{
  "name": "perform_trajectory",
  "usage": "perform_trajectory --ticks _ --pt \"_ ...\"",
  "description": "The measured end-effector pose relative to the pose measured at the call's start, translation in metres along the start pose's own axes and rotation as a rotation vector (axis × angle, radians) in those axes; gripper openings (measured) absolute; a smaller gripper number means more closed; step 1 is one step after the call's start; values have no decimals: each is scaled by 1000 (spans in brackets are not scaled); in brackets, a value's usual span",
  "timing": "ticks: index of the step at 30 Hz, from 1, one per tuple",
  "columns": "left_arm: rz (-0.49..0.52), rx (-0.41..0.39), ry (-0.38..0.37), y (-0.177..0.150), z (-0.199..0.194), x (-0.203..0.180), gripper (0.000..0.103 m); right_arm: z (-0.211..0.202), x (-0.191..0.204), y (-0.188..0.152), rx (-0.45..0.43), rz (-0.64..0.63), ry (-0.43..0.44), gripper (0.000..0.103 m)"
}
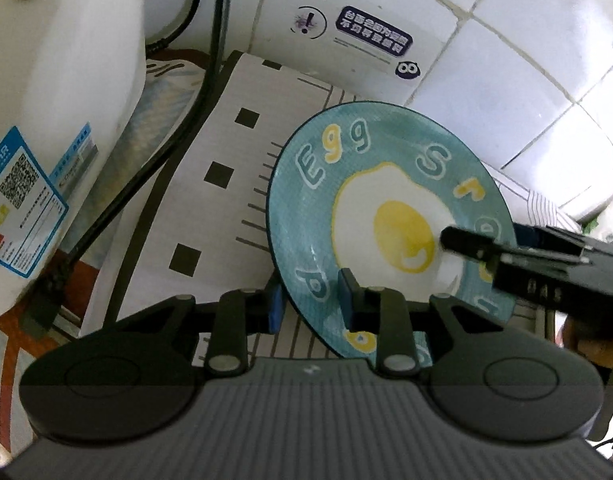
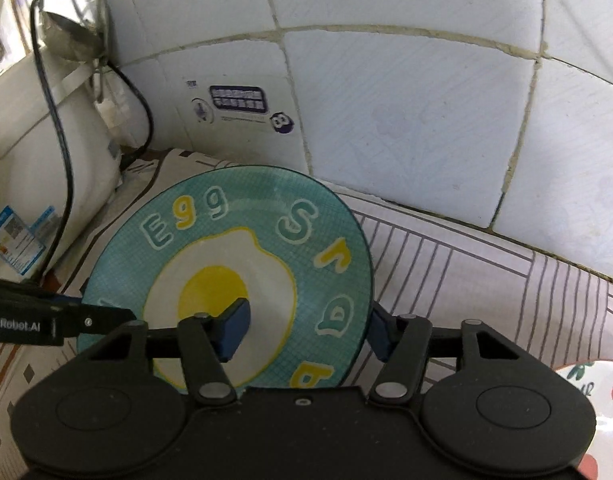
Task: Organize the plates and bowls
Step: 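Lift the teal egg plate with both grippers and carry it over the bunny plate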
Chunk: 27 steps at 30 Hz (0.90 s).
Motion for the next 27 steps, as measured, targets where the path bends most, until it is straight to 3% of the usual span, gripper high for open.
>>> perform_trajectory --ticks 3,8,12,15,20,27 --pt "14 34 -5 3 0 1 27 -8 -13 2 4 98 9 30" --pt "38 69 -63 7 -8 7 28 -34 -16 0 -27 156 54 18" --pt "146 35 -89 13 -31 2 29 -58 -11 -2 -43 153 78 18" --pt "167 13 -107 15 -46 0 29 -79 -9 -4 -81 193 99 17" --pt "206 10 -136 13 -72 -14 29 -126 0 -13 -122 160 58 18" --pt "326 16 -222 6 -102 -65 29 -204 -15 -42 -201 233 -29 18"
Point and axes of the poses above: each gripper's, at about its wrist camera, not at the fingertips, and z roughly the way its jaws point, x to its left, y to its top, the point moved 2 cm from there along z, roughly the way its jaws point, and after that the axes turned 3 degrees about -x, right-handed, at the moved point
